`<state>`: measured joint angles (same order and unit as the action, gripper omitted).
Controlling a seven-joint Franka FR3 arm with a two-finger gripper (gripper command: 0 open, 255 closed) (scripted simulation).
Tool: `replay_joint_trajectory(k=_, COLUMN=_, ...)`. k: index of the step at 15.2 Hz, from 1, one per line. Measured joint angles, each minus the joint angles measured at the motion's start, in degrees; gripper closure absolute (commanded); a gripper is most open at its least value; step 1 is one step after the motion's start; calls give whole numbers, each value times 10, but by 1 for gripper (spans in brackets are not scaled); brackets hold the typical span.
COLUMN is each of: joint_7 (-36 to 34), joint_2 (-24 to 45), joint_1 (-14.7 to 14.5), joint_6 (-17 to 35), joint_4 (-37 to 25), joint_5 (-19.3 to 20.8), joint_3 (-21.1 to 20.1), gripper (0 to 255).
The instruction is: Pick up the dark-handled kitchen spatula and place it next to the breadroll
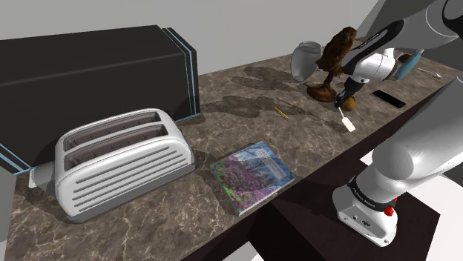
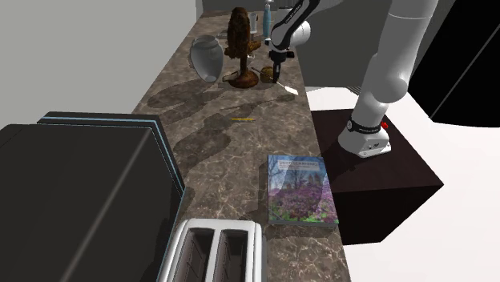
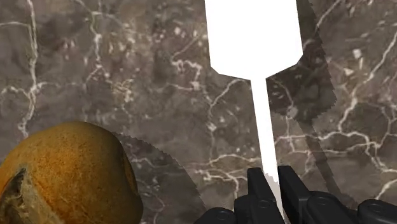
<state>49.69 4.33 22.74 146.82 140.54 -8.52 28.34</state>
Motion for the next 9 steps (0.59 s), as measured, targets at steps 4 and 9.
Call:
replay_joint_trajectory(k=4, joint_7=27, joint_2=34, joint_1=4, joint_6=27, joint_4=-1, joint_5=-36, joint_3=-9, gripper=255)
replay_joint_trajectory(k=9, joint_7=59, joint_2=73, joint_1=13, joint_6=61, joint_4=0, joint_5=-82, joint_3=-27, gripper=255)
